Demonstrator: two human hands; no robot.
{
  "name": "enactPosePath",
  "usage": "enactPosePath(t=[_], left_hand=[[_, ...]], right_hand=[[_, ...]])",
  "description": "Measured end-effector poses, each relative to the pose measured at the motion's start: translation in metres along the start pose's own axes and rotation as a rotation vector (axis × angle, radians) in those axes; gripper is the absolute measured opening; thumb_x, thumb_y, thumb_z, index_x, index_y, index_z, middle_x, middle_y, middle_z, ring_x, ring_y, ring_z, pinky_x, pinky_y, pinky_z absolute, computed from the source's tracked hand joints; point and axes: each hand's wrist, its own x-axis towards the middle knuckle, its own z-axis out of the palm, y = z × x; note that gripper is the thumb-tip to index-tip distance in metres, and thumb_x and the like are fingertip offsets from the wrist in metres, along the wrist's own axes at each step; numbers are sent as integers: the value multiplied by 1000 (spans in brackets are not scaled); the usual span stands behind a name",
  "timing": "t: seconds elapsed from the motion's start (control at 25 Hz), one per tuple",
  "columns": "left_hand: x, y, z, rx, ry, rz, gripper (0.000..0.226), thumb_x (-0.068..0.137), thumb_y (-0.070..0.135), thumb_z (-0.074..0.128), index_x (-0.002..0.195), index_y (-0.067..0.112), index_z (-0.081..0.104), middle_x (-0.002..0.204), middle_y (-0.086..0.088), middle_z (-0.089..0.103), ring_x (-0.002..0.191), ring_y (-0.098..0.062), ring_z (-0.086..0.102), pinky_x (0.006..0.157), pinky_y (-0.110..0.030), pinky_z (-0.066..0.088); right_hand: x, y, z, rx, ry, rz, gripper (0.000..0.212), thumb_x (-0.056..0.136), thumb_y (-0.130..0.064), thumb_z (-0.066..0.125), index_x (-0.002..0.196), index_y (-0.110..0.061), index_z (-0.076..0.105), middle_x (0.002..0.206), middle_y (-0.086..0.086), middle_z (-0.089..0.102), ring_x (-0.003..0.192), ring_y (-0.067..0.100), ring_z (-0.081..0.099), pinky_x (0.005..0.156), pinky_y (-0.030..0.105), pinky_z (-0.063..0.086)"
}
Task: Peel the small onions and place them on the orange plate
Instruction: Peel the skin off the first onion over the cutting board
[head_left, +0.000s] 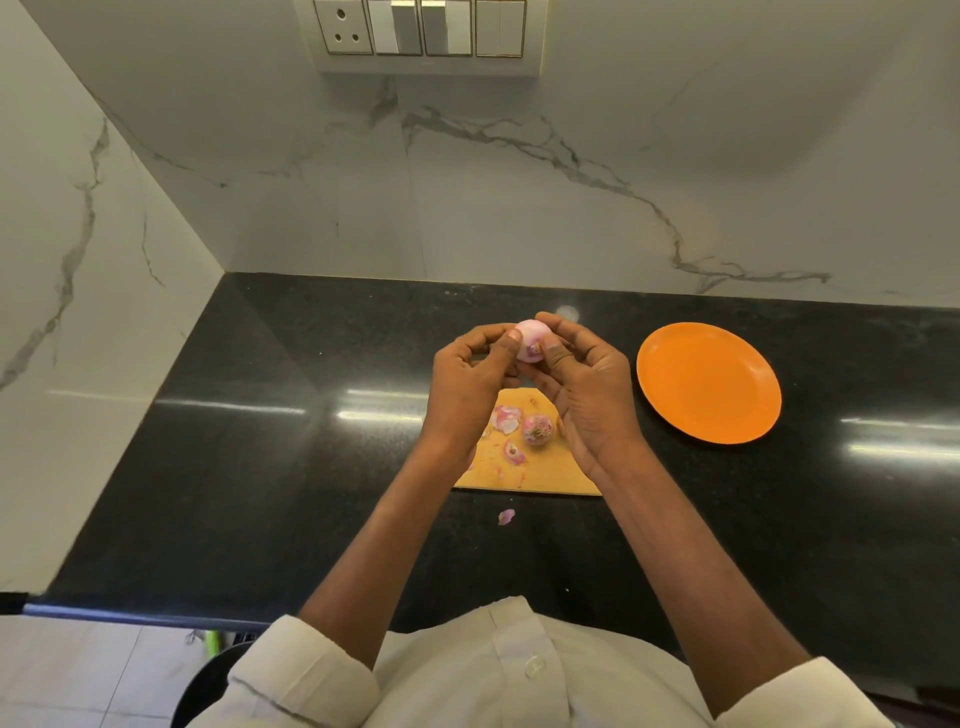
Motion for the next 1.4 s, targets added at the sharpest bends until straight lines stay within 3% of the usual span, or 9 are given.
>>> enactPosePath(t=[0.12, 0.28, 0.56, 0.8, 0.92, 1.16, 1.4], left_hand=[[-1, 6, 3, -44, -14, -99, 20, 105, 17, 66, 120, 15, 79, 106, -5, 80, 93, -15, 75, 81, -28, 62], [1, 10, 8, -61, 1, -194, 22, 103, 16, 68, 121, 17, 80, 105, -4, 80, 87, -12, 75, 84, -31, 64], [3, 10, 8, -67, 32, -140, 22, 92, 2, 79, 113, 6, 78, 98, -18, 79, 87, -21, 77, 87, -37, 67], [5, 7, -1, -28, 67, -167, 20, 90, -1, 80, 108, 9, 80, 96, -12, 80, 90, -21, 80, 79, -31, 67], [6, 3, -9, -5, 60, -129, 18, 93, 1, 79, 109, 10, 81, 98, -10, 81, 95, -26, 80, 81, -34, 67], [9, 6, -23, 32, -116, -37, 20, 102, 11, 71, 120, 7, 78, 107, -11, 81, 103, -33, 77, 91, -41, 66], [8, 3, -20, 152, -85, 121, 18, 100, 9, 73, 115, 2, 78, 101, -10, 82, 92, -22, 80, 80, -28, 64]], right_hand=[[0, 2, 2, -141, 17, -37, 29, 97, -7, 71, 125, -17, 74, 124, 5, 74, 118, 23, 72, 95, 45, 63], [0, 4, 0, -187, 57, -62, 29, 96, -5, 73, 118, -22, 77, 121, 1, 75, 116, 20, 71, 93, 41, 64], [-4, 5, 4, -162, 40, -44, 31, 94, -1, 73, 116, -22, 76, 115, -1, 79, 111, 15, 75, 89, 35, 64], [-2, 8, 4, -213, 8, -3, 32, 89, -5, 78, 118, -20, 77, 114, -1, 80, 111, 16, 75, 93, 40, 64], [-3, 8, 4, -155, -16, 38, 35, 88, -8, 79, 122, -15, 76, 116, 2, 79, 114, 20, 74, 95, 44, 63], [4, -1, -3, -30, -39, 92, 30, 101, -6, 65, 129, -13, 72, 130, 8, 73, 122, 24, 71, 102, 45, 60], [7, -1, -1, 7, 3, 148, 29, 107, -9, 54, 131, -12, 72, 136, 9, 67, 123, 28, 69, 96, 42, 62]])
